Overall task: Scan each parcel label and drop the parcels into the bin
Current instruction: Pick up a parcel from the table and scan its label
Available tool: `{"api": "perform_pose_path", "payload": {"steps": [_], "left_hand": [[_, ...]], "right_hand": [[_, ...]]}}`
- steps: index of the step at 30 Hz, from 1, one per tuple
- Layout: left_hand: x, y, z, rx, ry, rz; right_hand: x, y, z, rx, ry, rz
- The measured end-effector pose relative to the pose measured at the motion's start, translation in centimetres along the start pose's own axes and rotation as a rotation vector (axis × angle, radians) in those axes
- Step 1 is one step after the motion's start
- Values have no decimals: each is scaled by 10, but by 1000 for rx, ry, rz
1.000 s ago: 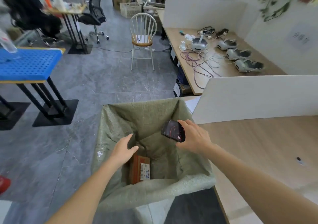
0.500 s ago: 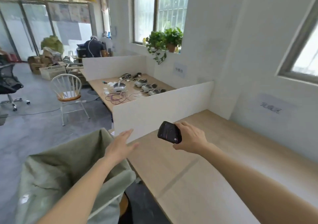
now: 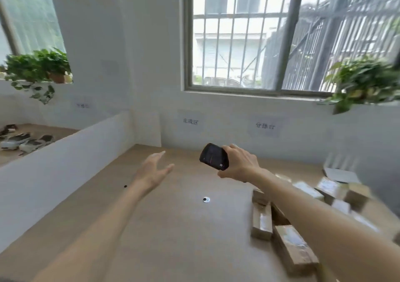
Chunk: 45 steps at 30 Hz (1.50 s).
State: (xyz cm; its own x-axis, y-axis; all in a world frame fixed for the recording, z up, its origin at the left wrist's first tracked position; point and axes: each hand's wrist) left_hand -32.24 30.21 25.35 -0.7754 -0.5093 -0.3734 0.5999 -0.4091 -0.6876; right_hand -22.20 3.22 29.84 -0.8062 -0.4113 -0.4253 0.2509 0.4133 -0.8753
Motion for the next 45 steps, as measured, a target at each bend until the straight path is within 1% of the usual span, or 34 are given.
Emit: {"api": "perform_pose_path", "payload": {"steps": [6, 13, 15, 18, 25, 27, 29, 31, 33, 36, 39, 41, 45], "left_hand": [[-16, 104, 89, 42, 168, -163], [-28, 211, 162, 80, 307, -336], [-31, 236, 176, 101, 333, -386], [-33, 270, 187, 110, 371, -460], [-23, 333, 210, 67, 432, -533], [-21, 338, 211, 54, 416, -531], [-15, 337, 203, 25, 415, -559], [6, 432, 233, -29, 345, -574], [7, 424, 233, -20, 335, -571], [7, 430, 228, -26, 335, -547], [26, 462, 219, -58, 268, -583], [42, 481, 204, -66, 187, -593], [73, 512, 177, -97, 80, -641]], "right_hand": [[31, -36, 117, 131, 235, 11], [62, -60, 214, 254, 445, -6], [65, -64, 235, 317, 484, -14], [72, -64, 257, 317, 550, -28], [88, -39, 312, 316, 646, -94], [92, -31, 323, 289, 662, -101], [91, -24, 321, 293, 634, -79], [93, 7, 423, 211, 652, -202], [91, 11, 418, 208, 621, -226], [91, 20, 417, 166, 621, -203], [90, 54, 448, 114, 575, -320], [94, 81, 462, 101, 551, -363], [101, 131, 479, 60, 506, -456]]}}
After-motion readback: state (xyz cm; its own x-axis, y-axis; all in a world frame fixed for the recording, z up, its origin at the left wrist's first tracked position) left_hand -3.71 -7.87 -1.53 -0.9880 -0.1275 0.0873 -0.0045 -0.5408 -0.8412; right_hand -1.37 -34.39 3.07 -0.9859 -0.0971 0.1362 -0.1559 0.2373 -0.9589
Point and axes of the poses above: each hand's wrist, its own x-axis away from the middle knuckle, its own y-axis out of the palm, z = x × y, and after that the axes turned 14 degrees about z, right-handed
